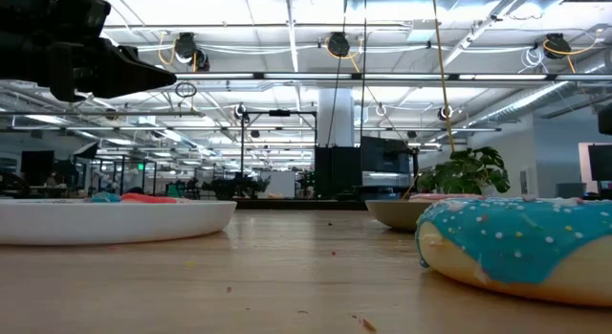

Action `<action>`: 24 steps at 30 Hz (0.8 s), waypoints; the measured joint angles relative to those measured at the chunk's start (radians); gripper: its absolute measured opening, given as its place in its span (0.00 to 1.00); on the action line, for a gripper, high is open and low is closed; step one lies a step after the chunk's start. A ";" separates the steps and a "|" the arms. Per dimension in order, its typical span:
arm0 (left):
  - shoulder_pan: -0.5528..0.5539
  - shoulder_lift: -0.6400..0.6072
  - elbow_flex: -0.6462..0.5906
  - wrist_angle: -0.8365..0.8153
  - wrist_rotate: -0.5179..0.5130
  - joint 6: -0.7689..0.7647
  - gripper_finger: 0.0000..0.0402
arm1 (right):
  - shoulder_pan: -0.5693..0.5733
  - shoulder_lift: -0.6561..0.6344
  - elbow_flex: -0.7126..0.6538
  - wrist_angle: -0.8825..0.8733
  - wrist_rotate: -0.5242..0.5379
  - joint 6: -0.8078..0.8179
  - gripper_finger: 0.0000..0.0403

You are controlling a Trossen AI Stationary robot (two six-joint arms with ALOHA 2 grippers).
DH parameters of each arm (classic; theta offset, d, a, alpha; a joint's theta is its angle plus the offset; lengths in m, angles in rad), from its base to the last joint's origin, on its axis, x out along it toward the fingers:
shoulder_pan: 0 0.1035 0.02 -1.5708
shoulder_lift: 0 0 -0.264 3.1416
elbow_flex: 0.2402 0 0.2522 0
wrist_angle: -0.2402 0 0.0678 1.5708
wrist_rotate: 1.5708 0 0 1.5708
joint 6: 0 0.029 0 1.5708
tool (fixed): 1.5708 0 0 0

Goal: Pick & Place donuts
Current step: Put the large black donut on the gray plate

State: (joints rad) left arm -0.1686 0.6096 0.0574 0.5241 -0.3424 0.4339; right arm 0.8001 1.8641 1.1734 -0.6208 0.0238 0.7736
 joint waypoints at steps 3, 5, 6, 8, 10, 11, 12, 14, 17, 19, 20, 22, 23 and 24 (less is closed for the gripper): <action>0.000 0.000 0.000 0.000 0.000 0.000 0.14 | -0.002 0.001 -0.001 -0.004 0.000 0.000 0.57; 0.000 0.000 0.000 0.000 0.000 0.000 0.14 | -0.002 -0.002 -0.002 -0.006 0.000 0.000 0.52; 0.000 0.000 0.000 0.000 0.000 0.000 0.14 | -0.002 -0.003 -0.003 -0.007 -0.001 0.000 0.48; 0.000 0.000 0.000 0.000 0.000 0.002 0.14 | -0.007 -0.009 -0.004 -0.008 -0.002 0.000 0.40; 0.000 0.000 0.000 0.000 0.000 0.003 0.14 | -0.015 -0.022 -0.006 -0.011 -0.006 0.000 0.30; 0.000 0.000 0.000 0.000 0.000 0.003 0.14 | -0.020 -0.029 -0.007 -0.012 -0.008 0.000 0.25; 0.000 0.000 0.000 0.000 0.000 0.004 0.14 | -0.025 -0.039 -0.008 -0.015 -0.008 0.002 0.21; 0.000 0.000 0.000 0.000 0.000 0.006 0.14 | -0.037 -0.065 -0.008 -0.018 -0.007 0.002 0.12; 0.000 0.000 0.000 0.000 0.000 0.006 0.14 | -0.055 -0.106 -0.008 -0.019 -0.003 -0.003 0.03; 0.000 0.000 0.000 0.000 0.000 0.007 0.14 | -0.063 -0.135 -0.008 -0.027 -0.004 -0.006 0.03; 0.000 0.000 0.000 0.000 0.000 0.008 0.14 | -0.067 -0.151 -0.008 -0.031 -0.004 -0.006 0.04; 0.000 0.000 0.000 0.000 0.000 0.009 0.14 | -0.077 -0.181 -0.008 -0.045 -0.003 -0.004 0.07; 0.000 0.000 0.000 0.000 0.000 0.009 0.14 | -0.082 -0.195 -0.007 -0.055 -0.003 -0.004 0.07; 0.000 0.000 0.000 0.000 0.000 0.009 0.14 | -0.088 -0.214 -0.007 -0.069 -0.004 -0.005 0.07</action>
State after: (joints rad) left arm -0.1685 0.6098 0.0574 0.5240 -0.3428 0.4427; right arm 0.7119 1.6505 1.1660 -0.6896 0.0200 0.7689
